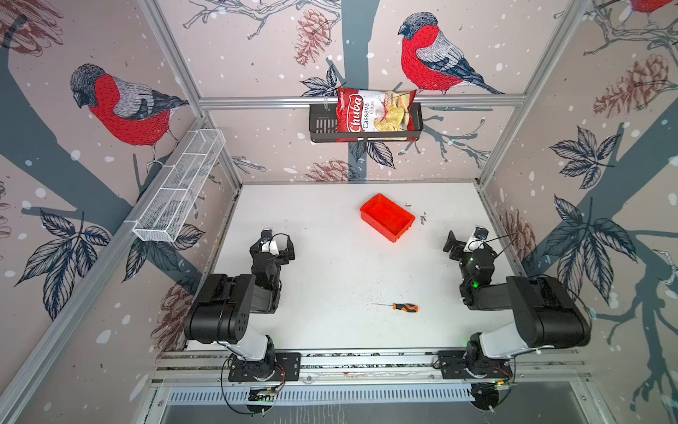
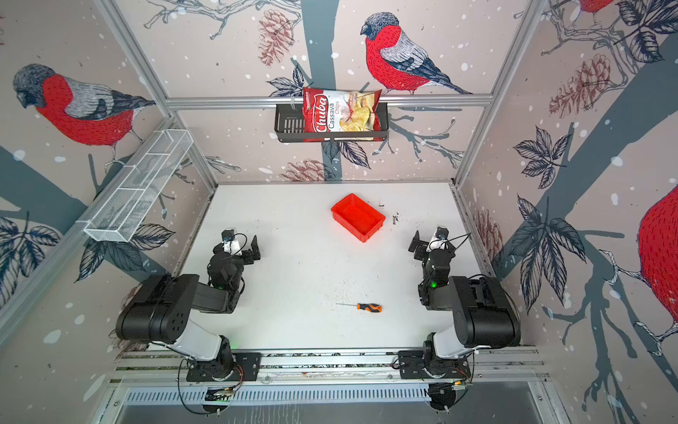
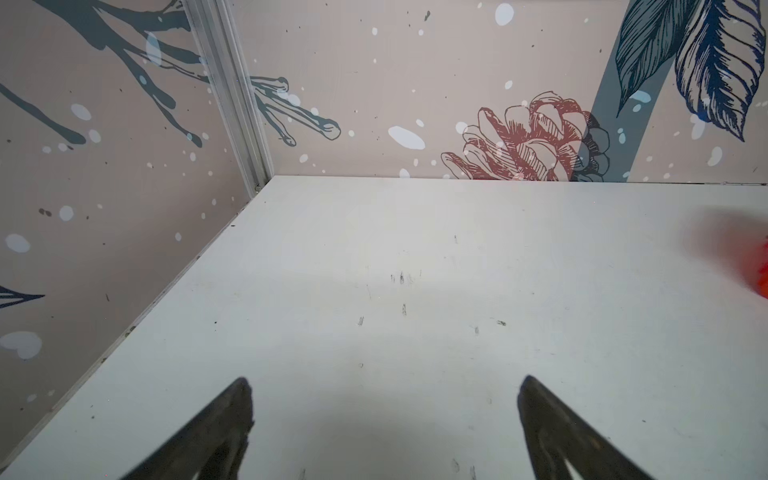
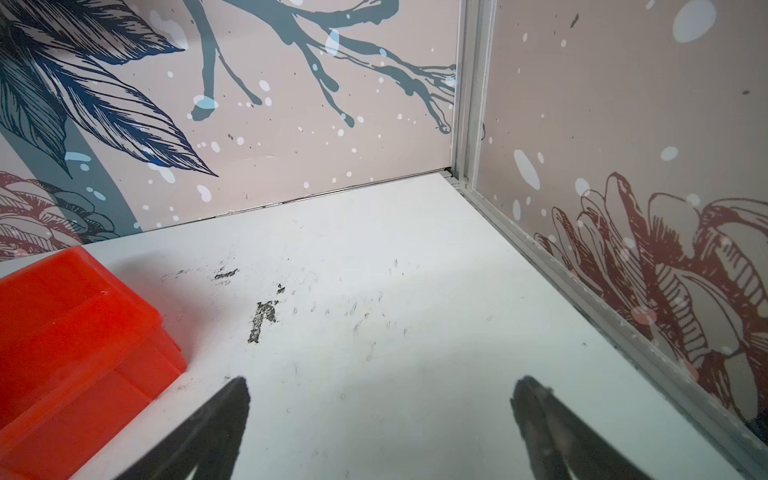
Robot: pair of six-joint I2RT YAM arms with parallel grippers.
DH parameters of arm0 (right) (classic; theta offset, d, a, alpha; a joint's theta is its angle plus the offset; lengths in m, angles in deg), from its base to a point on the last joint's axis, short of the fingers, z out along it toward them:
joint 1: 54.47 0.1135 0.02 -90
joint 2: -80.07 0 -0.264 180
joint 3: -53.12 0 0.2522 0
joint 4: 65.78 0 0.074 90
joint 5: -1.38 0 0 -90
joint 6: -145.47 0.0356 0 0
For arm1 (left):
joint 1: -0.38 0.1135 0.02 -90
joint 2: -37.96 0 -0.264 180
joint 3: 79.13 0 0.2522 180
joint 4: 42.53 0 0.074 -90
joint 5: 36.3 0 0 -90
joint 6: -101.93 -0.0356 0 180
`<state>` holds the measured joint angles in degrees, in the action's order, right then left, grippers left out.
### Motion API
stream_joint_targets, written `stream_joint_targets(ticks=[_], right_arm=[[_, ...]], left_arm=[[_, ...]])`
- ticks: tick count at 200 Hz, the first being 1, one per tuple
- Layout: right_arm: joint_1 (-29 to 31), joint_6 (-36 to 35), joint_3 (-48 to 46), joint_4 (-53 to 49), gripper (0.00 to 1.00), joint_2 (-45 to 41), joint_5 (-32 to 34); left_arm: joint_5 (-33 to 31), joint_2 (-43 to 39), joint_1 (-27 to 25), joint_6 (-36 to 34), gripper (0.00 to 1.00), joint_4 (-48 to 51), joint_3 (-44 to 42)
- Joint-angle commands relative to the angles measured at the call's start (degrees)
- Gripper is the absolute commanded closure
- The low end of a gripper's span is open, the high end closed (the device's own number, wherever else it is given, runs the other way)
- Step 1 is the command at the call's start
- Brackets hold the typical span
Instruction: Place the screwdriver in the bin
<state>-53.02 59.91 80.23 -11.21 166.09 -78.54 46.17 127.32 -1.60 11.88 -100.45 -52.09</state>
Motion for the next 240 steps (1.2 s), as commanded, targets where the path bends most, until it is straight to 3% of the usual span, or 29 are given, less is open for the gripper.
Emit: stream_joint_targets(ticks=[1, 204, 240], right_arm=[[0.04, -0.14, 0.19, 0.13, 0.00, 0.03, -0.33], [-0.27, 0.04, -0.07, 0.39, 0.00, -0.23, -0.97], [-0.31, -0.29, 0.05, -2.55, 0.00, -3.52, -2.08]], left_arm=[[0.06, -0.11, 0.04, -0.30, 0.02, -3.48, -0.07], [-0.07, -0.15, -0.04, -0.43, 0.02, -3.94, -0.25], [-1.58, -5.87, -2.83, -3.54, 0.02, 2.13, 0.60]])
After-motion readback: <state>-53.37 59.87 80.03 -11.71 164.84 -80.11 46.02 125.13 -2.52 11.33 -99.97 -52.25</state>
